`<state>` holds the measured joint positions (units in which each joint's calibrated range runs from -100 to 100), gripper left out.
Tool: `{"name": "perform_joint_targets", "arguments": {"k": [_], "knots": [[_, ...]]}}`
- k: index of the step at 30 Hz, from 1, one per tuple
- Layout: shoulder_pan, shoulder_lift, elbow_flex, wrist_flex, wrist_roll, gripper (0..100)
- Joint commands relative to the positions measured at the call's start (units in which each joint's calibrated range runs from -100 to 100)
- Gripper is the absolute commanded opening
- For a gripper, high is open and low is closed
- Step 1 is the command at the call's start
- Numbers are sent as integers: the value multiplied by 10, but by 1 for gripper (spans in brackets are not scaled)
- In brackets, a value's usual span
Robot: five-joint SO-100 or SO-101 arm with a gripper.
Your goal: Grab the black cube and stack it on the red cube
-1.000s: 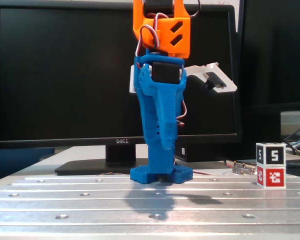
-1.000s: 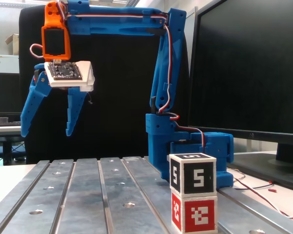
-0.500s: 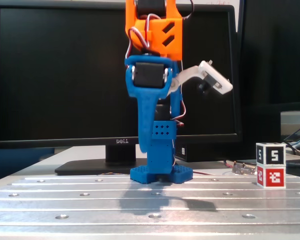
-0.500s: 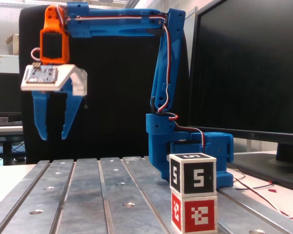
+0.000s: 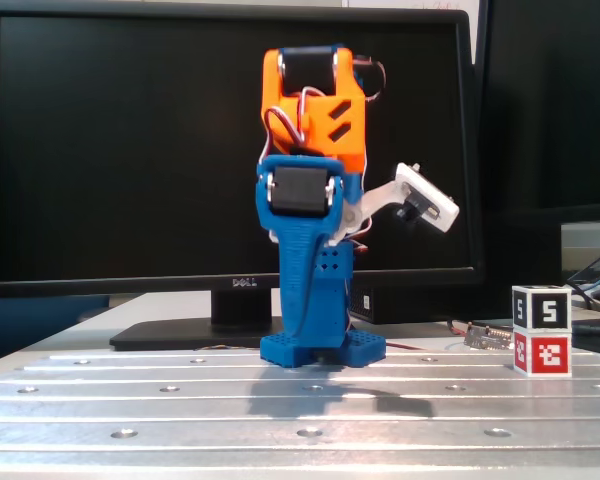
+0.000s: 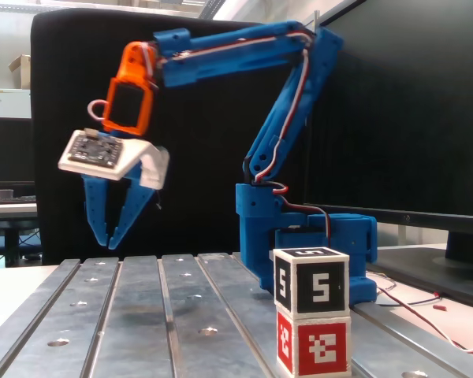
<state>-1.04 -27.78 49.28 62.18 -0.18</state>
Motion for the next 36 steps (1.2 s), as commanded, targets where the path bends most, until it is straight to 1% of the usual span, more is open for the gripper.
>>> {"name": "perform_joint_targets", "arguments": {"k": [1, 6, 12, 24, 36], "knots": [[-4, -76, 61, -41, -2, 1], [-4, -161, 147, -84, -2, 1], [-18, -244, 221, -108, -2, 1], [-19, -371, 328, -108, -2, 1], [-20, -592, 454, -87, -2, 1]]}}
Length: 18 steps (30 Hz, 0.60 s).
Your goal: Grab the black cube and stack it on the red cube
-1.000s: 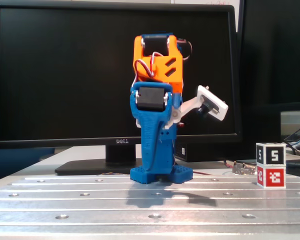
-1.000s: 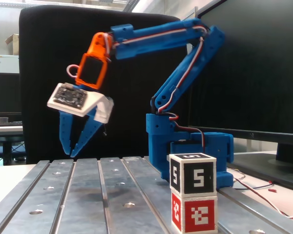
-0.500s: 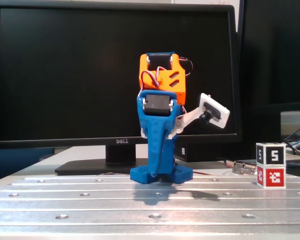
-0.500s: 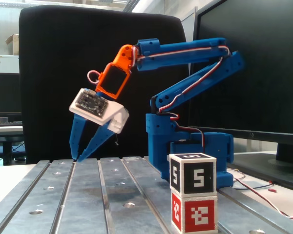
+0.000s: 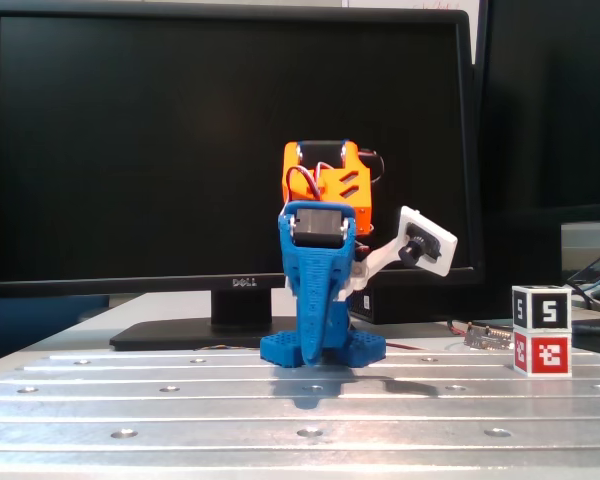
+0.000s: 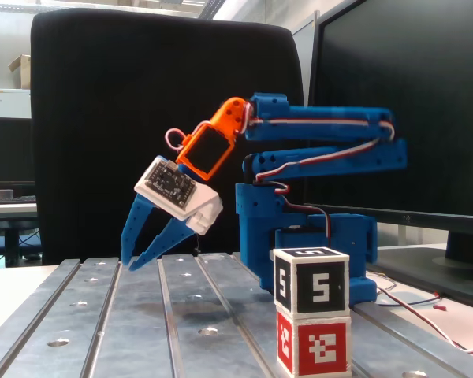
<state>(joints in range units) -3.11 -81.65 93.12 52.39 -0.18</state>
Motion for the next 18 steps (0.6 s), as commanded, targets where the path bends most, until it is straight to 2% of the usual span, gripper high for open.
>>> {"name": "perform_joint_targets", "arguments": {"k": [1, 9, 18], "knots": [[1, -71, 24, 16, -2, 1], [1, -183, 61, 79, -2, 1], [1, -167, 63, 85, 1, 1]]}}
